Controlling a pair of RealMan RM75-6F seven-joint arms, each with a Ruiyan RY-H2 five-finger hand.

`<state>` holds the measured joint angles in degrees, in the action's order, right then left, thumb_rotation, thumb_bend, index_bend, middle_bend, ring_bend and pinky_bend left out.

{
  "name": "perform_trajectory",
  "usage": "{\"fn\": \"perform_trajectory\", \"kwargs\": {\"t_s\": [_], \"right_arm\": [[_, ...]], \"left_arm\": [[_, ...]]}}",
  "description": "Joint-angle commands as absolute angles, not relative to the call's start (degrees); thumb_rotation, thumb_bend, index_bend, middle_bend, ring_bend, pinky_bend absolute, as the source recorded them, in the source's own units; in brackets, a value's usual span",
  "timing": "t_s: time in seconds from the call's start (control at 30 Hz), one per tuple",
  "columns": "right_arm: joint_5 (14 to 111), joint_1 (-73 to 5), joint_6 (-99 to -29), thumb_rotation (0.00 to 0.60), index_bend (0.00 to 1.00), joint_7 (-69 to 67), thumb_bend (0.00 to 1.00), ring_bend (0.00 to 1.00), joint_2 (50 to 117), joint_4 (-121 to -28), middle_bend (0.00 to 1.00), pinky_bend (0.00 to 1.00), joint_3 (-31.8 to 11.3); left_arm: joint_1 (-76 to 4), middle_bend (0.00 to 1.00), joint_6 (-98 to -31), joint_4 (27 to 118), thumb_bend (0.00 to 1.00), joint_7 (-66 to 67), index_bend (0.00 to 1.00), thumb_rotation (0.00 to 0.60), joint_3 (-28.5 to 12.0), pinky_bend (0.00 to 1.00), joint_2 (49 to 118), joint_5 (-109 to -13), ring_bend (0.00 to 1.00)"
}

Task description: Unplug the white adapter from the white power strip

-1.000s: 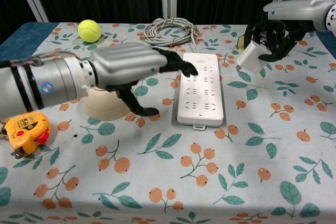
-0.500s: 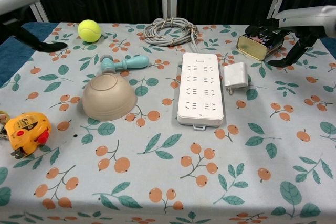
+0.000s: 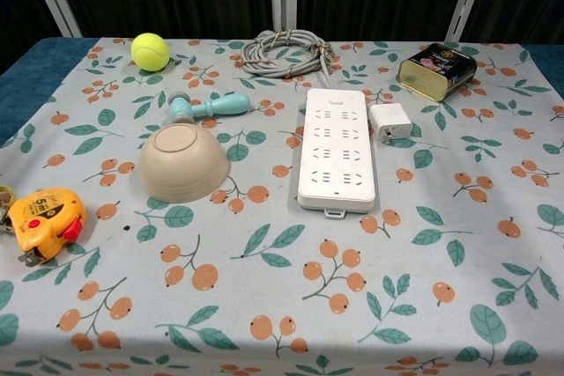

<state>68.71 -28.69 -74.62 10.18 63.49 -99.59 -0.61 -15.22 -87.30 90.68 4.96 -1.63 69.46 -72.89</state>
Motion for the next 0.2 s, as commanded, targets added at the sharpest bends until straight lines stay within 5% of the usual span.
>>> {"fn": "perform_trajectory", "kwargs": {"t_s": [0.03,0.2], "right_arm": [[77.91,-18.63,-85.77,0.600,0.00,5.86,0.32,0.00,62.93,-99.52,0.08,0.13,3.72],[81.72,-14.05,-90.18,0.600,0.00,5.18,0.32,0.00,64.01,-98.62,0.08,0.12,4.90]], "left_arm": [[-11.73,0.14,-90.67,91.95,0.26,5.73,0.11,0.600,-0.36,0.09,69.20,-73.15,0.06],[-9.08,0.14,-93.01,93.20,0.26,8.16,0.11,0.600,0.43,0.08,70.54,-74.95,0.06]]}}
